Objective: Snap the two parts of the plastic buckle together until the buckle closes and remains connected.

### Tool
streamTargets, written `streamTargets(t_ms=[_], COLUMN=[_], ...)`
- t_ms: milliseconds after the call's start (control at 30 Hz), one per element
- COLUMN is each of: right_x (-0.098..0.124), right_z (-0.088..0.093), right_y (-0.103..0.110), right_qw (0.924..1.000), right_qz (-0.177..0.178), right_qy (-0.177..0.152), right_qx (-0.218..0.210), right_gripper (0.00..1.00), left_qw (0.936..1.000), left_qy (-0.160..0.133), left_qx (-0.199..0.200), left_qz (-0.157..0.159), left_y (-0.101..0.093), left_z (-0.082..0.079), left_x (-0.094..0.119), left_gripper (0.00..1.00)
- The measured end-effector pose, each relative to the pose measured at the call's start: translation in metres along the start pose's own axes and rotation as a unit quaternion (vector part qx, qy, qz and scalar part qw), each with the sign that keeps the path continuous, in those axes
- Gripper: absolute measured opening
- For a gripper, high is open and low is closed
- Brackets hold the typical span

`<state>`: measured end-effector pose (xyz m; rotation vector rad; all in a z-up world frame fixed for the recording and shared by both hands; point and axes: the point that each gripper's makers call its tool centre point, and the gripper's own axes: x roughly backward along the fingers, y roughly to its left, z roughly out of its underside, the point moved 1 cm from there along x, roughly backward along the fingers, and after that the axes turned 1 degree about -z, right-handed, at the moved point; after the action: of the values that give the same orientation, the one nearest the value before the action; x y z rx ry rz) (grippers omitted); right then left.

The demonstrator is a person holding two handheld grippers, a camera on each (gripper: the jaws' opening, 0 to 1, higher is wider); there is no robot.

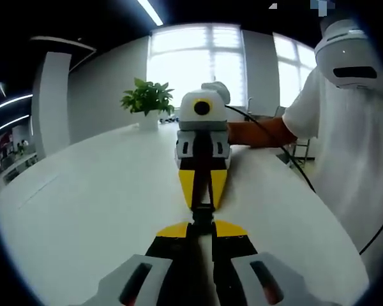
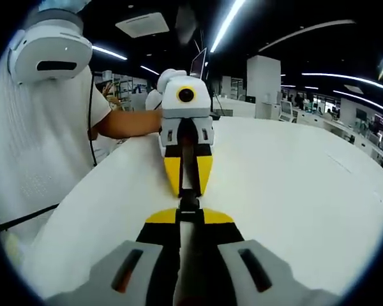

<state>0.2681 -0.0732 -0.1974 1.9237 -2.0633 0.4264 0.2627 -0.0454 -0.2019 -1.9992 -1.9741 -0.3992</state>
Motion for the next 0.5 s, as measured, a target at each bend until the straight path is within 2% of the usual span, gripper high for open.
streamTargets(t_ms=[500], right_x=[0.0013], right_z=[0.0008], right_y=[-0.0088], right_qw=[1.0000], right_qz=[0.003], right_qy=[0.000], right_qx=[0.005], right_gripper=[0.11], left_qw=[0.9999], left_qy=[0.004], left_qx=[0.010], left_qz=[-0.007], left_y=[0.0027], left_z=[0.0008], left_x=[0.0042], left_gripper=[0.10])
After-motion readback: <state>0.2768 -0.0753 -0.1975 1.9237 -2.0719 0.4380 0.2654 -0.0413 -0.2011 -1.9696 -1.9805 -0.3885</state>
